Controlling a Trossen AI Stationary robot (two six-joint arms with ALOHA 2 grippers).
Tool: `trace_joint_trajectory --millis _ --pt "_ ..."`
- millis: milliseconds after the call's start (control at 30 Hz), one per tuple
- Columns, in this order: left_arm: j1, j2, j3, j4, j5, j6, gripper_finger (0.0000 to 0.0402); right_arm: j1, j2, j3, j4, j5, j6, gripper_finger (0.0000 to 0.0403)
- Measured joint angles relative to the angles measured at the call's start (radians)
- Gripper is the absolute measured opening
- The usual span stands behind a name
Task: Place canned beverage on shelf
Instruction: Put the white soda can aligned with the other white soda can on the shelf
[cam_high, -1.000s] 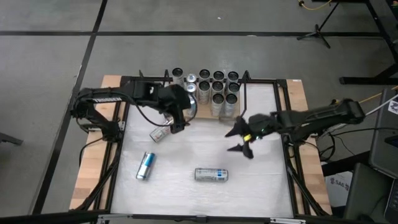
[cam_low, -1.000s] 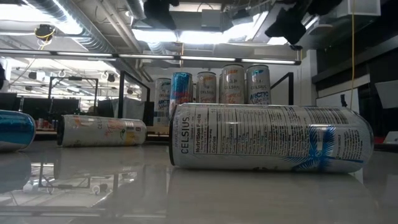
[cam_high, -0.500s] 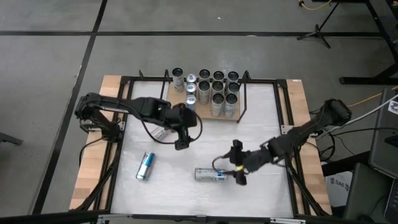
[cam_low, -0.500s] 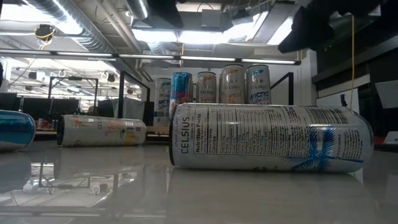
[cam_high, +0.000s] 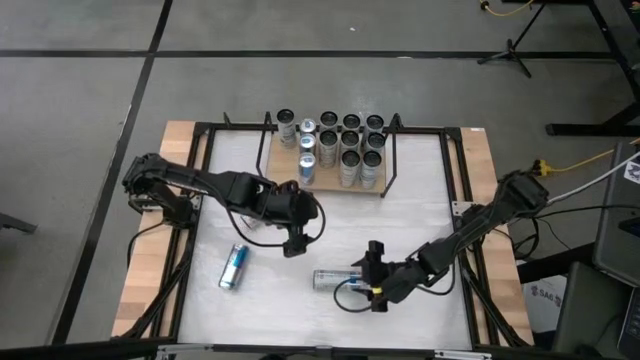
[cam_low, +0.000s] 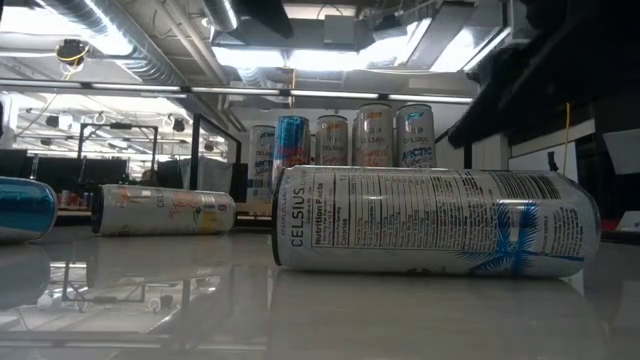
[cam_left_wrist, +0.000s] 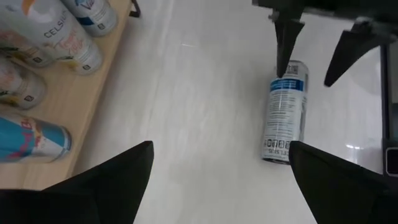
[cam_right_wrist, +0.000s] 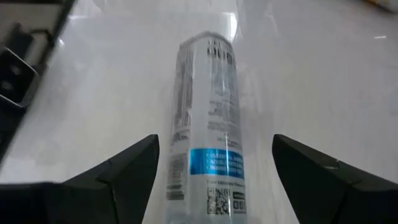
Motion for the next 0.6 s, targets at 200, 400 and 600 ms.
trace_joint_trajectory --millis 200,400,600 --pt "-0.033 0.000 0.000 0.000 -0.022 -0.045 0.0363 0.000 0.059 0.000 -0.002 0.003 0.000 0.0303" --pt "-0.053 0.000 0.000 0.000 -0.022 -0.047 0.0363 0.000 0.111 0.000 -0.002 -0.007 0.000 0.0303" --pt "-0.055 0.000 0.000 0.001 -0.022 -0.047 0.0364 0.000 0.164 0.000 0.002 -0.006 0.000 0.0303"
